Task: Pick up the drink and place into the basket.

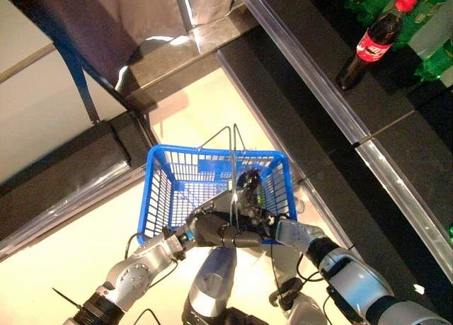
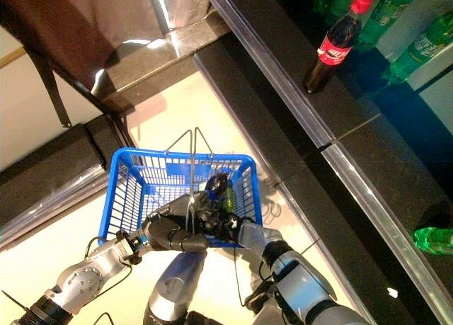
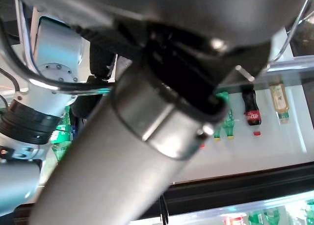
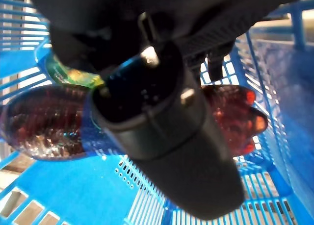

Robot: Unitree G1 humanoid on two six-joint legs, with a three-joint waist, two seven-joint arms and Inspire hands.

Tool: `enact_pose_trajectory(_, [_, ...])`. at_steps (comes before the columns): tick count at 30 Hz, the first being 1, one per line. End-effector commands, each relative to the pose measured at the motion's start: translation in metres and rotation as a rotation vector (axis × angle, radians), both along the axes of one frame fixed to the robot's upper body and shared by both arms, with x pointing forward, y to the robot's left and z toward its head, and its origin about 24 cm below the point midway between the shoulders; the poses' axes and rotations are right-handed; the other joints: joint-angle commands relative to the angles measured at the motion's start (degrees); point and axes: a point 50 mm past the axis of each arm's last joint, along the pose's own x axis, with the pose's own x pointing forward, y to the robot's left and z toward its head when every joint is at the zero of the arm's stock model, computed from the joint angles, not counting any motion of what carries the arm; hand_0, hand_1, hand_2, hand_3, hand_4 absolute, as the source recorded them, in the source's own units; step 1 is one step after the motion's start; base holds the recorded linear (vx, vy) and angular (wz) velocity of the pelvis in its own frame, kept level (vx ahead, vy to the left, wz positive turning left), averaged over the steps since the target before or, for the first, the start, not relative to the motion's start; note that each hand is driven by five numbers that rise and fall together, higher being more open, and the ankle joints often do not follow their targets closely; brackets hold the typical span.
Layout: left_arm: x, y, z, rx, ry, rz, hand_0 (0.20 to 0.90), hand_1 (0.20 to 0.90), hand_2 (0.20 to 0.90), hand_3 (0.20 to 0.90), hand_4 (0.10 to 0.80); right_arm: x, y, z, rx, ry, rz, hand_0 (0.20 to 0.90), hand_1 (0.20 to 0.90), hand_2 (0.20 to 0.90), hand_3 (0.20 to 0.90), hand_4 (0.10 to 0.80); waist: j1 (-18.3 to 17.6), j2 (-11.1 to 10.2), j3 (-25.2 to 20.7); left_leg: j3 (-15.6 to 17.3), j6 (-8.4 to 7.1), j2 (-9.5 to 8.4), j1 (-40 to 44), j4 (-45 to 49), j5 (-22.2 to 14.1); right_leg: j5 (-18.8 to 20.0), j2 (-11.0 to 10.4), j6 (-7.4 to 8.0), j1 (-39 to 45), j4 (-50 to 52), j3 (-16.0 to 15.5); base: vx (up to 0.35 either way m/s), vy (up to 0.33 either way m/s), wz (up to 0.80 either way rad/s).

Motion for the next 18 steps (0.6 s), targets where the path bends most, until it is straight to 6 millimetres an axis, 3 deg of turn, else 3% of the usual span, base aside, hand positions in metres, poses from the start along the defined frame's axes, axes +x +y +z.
enact_pose_trajectory(1, [-0.024,-0.041,0.108,-0.532,-0.410,-0.291,0.300,0.300,0.300,0.200,0.100,0.023,0.061,0.073,0.380,-0.277,0.019,0.900,0.900,0.900,0.900,0.800,-1.4,0.6,-2.0,2.9,4.07,-1.03,-1.3,1.4,0.4,6.0,1.1,-4.50,-2.7,2.5,1.2,0.000,0.000,0.00])
enact_pose_trajectory(6, [-0.021,-0.033,0.095,-0.467,-0.446,-0.229,0.300,0.300,0.300,0.200,0.100,0.022,0.053,0.088,0.367,-0.391,0.023,0.900,0.900,0.900,0.900,0.800,-2.9,0.0,-2.0,4.2,4.11,-0.33,-0.9,0.9,0.3,6.3,1.6,-4.34,-3.1,1.8,2.3,-0.014,0.004,-0.03])
enact_pose_trajectory(18, [-0.016,-0.015,0.071,-0.437,-0.376,-0.086,0.300,0.300,0.300,0.200,0.100,-0.004,0.026,0.125,0.428,-0.700,0.057,0.900,0.900,0.900,0.900,0.800,-7.3,-2.4,-3.4,6.7,4.06,2.08,0.8,0.3,0.0,6.1,3.1,-4.25,-3.1,1.0,4.4,-0.002,0.007,-0.13])
